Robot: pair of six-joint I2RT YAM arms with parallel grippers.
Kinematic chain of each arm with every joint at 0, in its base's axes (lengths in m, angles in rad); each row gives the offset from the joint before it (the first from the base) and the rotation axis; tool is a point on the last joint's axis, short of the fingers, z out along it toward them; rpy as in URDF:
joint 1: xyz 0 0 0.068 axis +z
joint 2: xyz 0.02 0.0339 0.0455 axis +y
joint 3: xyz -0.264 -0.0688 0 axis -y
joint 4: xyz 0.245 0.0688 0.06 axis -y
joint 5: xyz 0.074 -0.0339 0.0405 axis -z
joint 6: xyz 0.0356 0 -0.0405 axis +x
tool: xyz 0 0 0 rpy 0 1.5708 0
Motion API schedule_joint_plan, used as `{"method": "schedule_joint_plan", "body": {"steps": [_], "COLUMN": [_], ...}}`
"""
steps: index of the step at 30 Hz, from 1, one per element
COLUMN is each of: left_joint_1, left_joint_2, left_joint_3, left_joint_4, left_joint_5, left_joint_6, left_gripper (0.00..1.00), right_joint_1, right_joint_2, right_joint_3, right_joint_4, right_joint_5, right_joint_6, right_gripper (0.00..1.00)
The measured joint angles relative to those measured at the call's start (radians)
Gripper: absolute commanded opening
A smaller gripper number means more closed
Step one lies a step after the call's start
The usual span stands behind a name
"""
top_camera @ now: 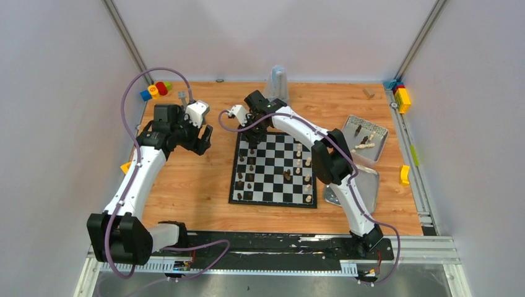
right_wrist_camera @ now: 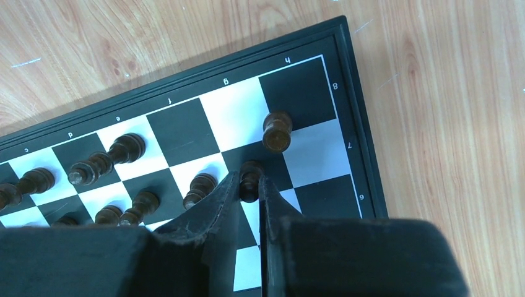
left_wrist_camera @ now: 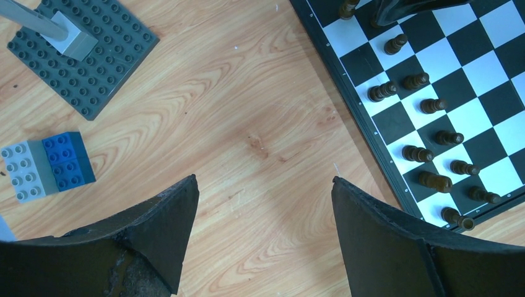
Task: Set up the chess pieces on the board
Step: Move the chess piece to the chessboard, then pick up the chess piece from the chessboard.
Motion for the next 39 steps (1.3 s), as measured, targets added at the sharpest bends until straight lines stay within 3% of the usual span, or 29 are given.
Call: {"method": "schedule_joint_plan", "body": {"steps": [9, 19, 27, 32, 39], "left_joint_1": [0.0, 0.0, 0.0, 0.001, 0.001], "left_joint_2": [0.0, 0.0, 0.0, -0.001, -0.016], "left_joint_3": [0.0, -0.005, -0.005, -0.005, -0.005], "left_joint_4": [0.0, 0.001, 0.002, 0.002, 0.002], "left_joint_5": [0.0, 0.0, 0.0, 0.0, 0.012], "left_joint_6": [0.0, 0.0, 0.0, 0.0, 0.0], "left_gripper": [0.87, 0.87, 0.87, 0.87, 0.88], "right_joint_1": [0.004, 0.003, -0.018, -0.058, -0.077], "right_joint_2": [0.01, -0.028, -0.328, -0.548, -0.623], "right_joint_3": [0.007, -0.021, -0.277, -0.534, -0.813], "right_joint_4": [-0.001, 0.007, 0.024, 0.047, 0.059], "right_joint_5": [0.009, 0.042, 0.056, 0.049, 0.036], "right_joint_6": [-0.001, -0.001, -0.001, -0.002, -0.006], "right_gripper": [0.43, 0.47, 0.47, 0.47, 0.47]}}
